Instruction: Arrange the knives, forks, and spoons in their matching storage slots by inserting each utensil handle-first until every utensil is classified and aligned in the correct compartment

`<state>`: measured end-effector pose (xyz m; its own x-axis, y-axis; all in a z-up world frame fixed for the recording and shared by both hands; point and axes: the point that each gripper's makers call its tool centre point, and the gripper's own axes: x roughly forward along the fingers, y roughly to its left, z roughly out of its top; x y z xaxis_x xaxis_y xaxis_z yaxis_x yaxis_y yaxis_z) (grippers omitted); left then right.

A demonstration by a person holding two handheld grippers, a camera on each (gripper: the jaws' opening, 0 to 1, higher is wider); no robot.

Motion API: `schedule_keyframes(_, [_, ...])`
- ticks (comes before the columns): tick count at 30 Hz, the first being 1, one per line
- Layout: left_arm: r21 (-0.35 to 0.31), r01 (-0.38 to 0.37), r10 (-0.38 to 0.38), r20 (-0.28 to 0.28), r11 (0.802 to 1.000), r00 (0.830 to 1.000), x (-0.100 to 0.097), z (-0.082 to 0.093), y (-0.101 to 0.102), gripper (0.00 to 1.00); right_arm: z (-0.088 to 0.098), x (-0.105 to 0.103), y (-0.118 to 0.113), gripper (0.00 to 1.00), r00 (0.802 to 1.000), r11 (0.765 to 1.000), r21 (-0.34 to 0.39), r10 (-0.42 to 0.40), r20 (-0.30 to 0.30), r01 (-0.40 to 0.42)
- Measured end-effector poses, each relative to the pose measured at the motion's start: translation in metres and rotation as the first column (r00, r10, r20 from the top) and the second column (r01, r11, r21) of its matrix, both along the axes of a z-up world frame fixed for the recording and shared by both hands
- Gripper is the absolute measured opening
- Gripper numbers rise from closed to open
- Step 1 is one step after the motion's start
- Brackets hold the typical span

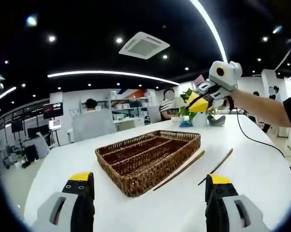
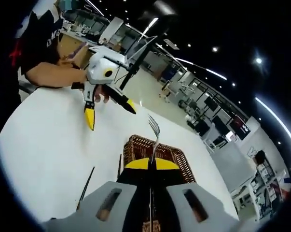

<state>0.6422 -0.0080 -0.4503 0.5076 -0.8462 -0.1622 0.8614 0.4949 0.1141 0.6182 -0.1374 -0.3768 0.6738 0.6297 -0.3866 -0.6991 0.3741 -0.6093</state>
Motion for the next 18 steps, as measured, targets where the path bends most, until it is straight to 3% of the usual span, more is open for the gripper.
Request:
schedule_keyframes(10, [0.031,-0.018,0.018,-0.003,0.999,1.0,0.001,-0.003,0.0,1.0,-0.013,0.026,-0.002,0.0,0.999,0.999,-0.042,0.032,0.01,-0.031])
schedule_keyframes(13, [0.032,-0.043,0.044,-0.043,0.999,0.998,0.005,-0.009,0.001,1.0,-0.013,0.033,-0.002,0.0,0.999,0.998,-0.045,0.035,0.016,-0.034])
schedule_keyframes(18, [0.019,-0.054,0.055,-0.055,0.998,0.997,0.007,-0.007,0.001,1.0,-0.014,0.046,-0.003,0.0,0.999,0.998,-0.056,0.038,0.015,-0.037])
